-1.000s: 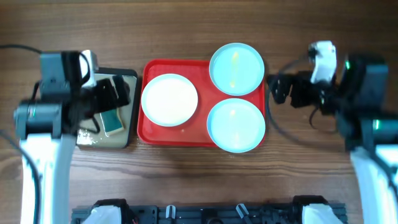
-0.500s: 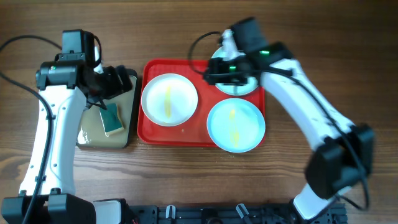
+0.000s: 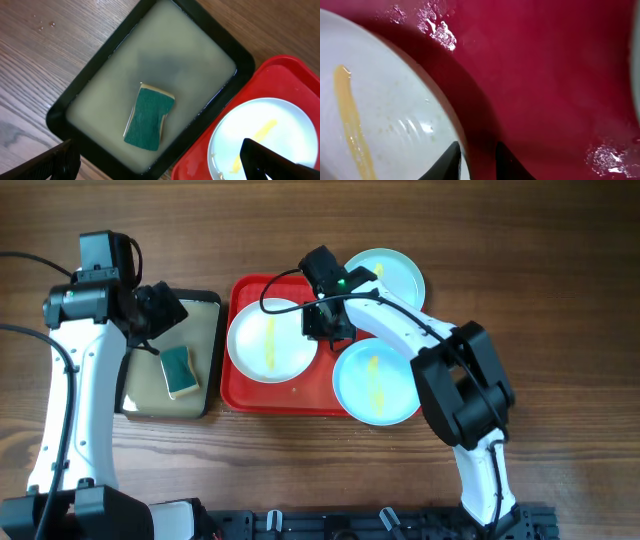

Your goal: Clean dirty plates on tray and stack at the side

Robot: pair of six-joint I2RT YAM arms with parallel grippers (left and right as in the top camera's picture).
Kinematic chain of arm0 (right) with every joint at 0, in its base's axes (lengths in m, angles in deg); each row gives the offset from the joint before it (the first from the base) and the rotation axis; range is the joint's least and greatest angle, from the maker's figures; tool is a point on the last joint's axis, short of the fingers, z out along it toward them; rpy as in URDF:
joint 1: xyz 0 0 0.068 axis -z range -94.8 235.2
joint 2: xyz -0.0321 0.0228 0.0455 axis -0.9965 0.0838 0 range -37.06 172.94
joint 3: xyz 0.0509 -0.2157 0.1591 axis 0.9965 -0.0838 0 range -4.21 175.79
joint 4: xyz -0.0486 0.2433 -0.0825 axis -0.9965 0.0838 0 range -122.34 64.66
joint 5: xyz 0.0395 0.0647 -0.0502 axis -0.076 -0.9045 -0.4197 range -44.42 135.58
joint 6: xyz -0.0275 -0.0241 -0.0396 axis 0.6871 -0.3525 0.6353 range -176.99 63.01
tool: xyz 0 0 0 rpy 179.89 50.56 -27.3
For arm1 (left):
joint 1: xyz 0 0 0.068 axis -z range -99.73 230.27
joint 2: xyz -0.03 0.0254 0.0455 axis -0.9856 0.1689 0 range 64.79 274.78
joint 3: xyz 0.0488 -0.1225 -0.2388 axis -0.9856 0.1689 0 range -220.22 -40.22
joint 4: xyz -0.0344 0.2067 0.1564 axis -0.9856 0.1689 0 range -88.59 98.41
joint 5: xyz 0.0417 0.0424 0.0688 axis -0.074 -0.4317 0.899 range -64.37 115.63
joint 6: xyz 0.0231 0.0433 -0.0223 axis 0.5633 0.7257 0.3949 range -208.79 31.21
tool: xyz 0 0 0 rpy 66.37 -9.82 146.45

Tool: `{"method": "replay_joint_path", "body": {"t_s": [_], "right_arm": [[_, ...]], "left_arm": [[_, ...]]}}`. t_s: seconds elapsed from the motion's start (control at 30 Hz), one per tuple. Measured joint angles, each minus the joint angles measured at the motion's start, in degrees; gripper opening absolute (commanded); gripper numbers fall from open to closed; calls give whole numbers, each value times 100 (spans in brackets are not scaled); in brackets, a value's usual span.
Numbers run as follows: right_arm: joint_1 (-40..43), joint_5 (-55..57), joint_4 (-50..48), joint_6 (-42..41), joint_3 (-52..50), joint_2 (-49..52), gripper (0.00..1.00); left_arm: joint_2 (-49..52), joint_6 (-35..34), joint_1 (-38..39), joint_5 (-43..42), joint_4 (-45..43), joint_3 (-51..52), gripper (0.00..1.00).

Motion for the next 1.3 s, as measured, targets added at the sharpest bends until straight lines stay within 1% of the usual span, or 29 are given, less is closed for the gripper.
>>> {"method": "replay_joint_path", "body": {"t_s": [0.03,0.07,0.1,0.17,0.2,0.23,0.27,0.33,0.37,0.4,0.47,0.53,0.63,0.7,0.77,0.83,0.87,0.93,0.97,1.0,1.03,1.07,1.1,1.2,1.3], "right_arm": [[0,4,-28,-7,0,0,24],[0,4,-46,-24,0,0,15],[0,4,-85,-44,0,0,5],[0,-24,-153,-74,0,28,5],[-4,-46,-153,-83,11,31,5],[-17,-44,-155,-83,17,31,5],[-17,-46,-155,-81,20,31,5],[-17,-46,-153,-81,20,31,5],[-17,-46,-153,-81,20,31,4],[-17,-46,-153,-83,20,31,5],[-17,-46,-155,-87,20,31,4],[-17,-46,-157,-90,20,31,5],[-17,-46,-157,-90,20,31,5],[-17,-46,-157,-98,20,31,5],[-17,-46,-157,-105,20,31,5],[-17,-46,-160,-107,20,31,4],[-17,-46,-160,-105,22,31,5],[-17,-46,-162,-107,20,31,5],[-17,-46,-162,-107,20,31,5],[-17,-46,-162,-107,20,31,5],[-17,-46,-166,-107,20,31,5],[-17,-46,-173,-107,20,31,5],[-17,-46,-175,-107,20,31,4],[-17,-46,-175,-107,20,31,4],[-15,-87,-197,-105,20,31,5]], "left_arm": [[4,0,0,2,-79,131,90],[4,11,0,2,-118,203,87],[11,63,0,11,-164,299,77],[24,299,0,22,-328,501,69],[28,345,0,24,-358,555,72],[33,481,0,66,-579,761,75],[39,522,0,74,-719,855,75],[48,566,0,133,-1311,1250,65],[68,584,0,153,-1499,1469,54],[98,573,0,170,-1648,1657,50],[201,337,0,170,-1832,1974,48],[313,46,0,142,-1902,2157,48],[494,-109,0,131,-1976,2238,42],[667,-151,0,120,-2100,2247,41],[883,-144,0,101,-2267,2247,41],[1016,7,0,24,-2420,2251,41],[1091,166,0,-50,-2562,2251,40],[1202,291,-2,-118,-2640,2251,38],[1248,319,-2,-142,-2667,2251,36],[1309,350,0,-164,-2704,2249,29],[1333,374,-2,-179,-2710,2245,19],[1344,409,-2,-203,-2719,2245,6],[1355,422,0,-247,-2745,2245,4],[1377,455,4,-337,-2776,2234,4],[1377,455,4,-352,-2601,2142,4]]}}
